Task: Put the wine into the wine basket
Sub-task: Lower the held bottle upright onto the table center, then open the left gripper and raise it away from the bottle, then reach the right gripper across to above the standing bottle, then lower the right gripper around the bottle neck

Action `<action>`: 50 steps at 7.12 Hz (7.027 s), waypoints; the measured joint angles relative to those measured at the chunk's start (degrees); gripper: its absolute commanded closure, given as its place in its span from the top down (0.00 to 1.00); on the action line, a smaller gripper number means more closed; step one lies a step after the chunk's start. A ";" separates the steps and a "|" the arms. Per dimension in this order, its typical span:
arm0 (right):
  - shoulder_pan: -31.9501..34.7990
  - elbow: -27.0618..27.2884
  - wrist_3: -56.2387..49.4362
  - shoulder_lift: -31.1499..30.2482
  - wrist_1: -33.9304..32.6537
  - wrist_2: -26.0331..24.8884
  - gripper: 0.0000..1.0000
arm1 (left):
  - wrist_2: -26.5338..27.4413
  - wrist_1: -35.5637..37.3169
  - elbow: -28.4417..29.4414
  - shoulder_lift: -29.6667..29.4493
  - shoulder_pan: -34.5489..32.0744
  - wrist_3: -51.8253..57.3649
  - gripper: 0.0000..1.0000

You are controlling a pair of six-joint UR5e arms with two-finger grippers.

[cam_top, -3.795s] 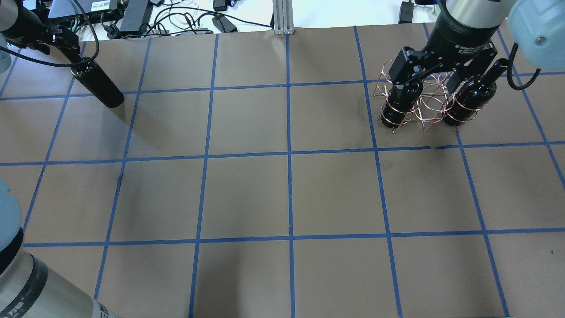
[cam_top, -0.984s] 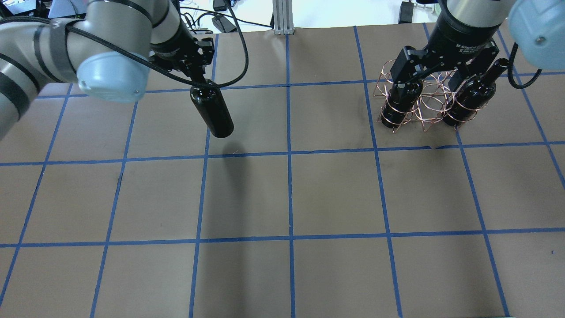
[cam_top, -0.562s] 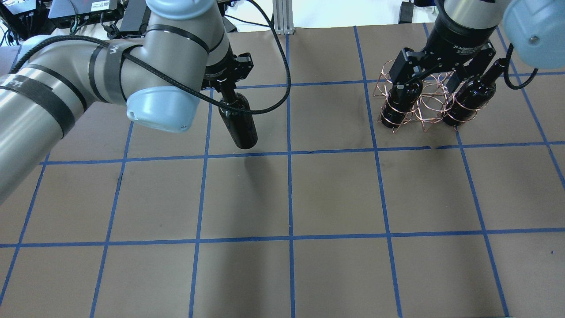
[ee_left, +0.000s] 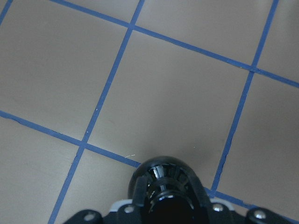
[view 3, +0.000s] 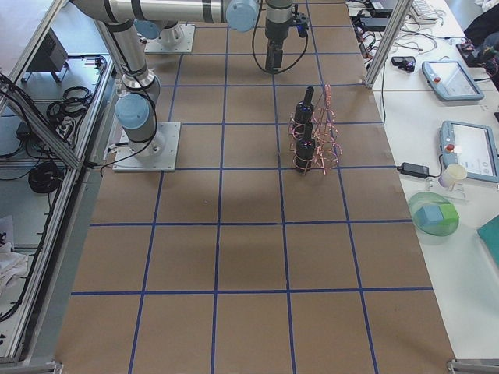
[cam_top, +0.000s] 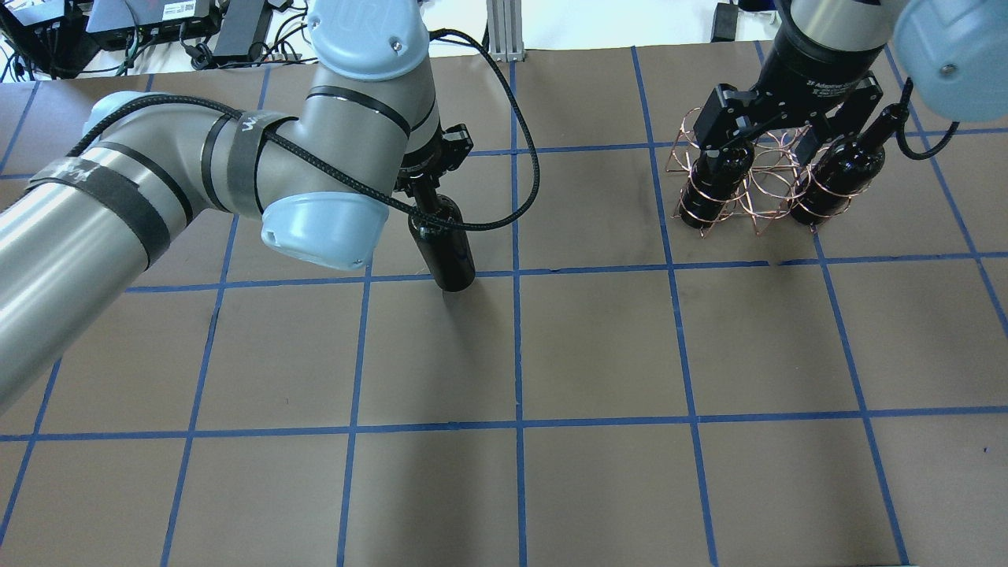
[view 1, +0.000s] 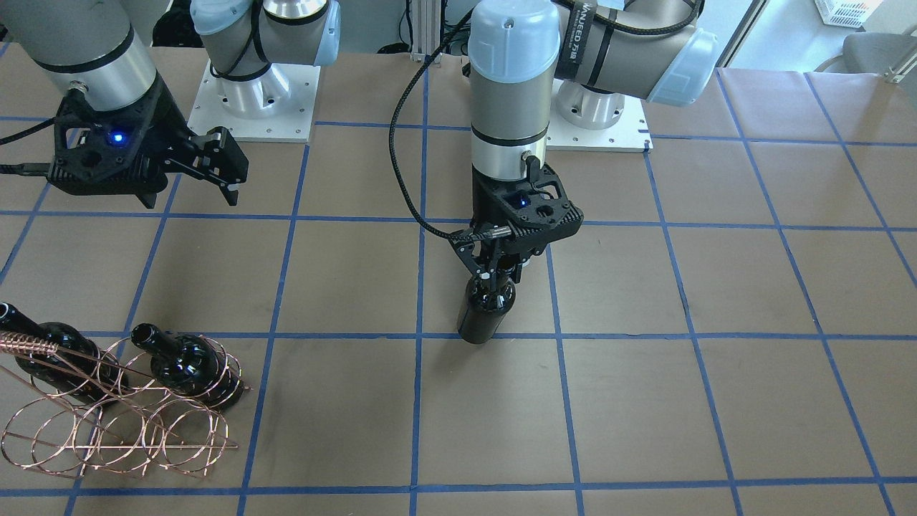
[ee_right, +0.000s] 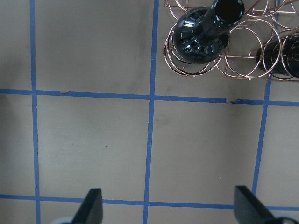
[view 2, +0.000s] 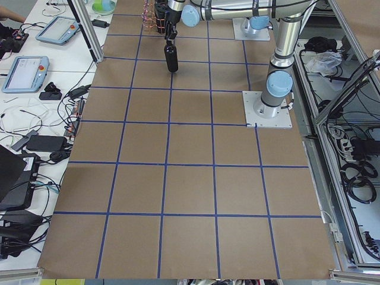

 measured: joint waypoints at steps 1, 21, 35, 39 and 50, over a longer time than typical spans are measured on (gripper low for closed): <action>-0.01 -0.01 0.00 0.01 0.01 -0.08 1.00 | -0.19 -0.01 -0.08 -0.13 -0.14 -0.17 0.00; 3.91 -1.00 4.31 0.76 -4.33 -1.17 1.00 | -12.03 -35.94 18.81 6.33 23.65 50.06 0.73; 32.12 -14.45 32.25 22.28 -10.17 2.08 0.91 | -11.34 -36.60 12.58 10.90 27.94 60.55 1.00; 32.14 -14.17 31.88 24.75 -11.44 1.80 0.78 | -11.36 -36.54 11.78 11.44 27.87 60.36 1.00; 32.07 -14.00 31.84 24.17 -11.39 3.96 1.00 | -11.44 -36.51 10.17 12.54 27.86 60.23 1.00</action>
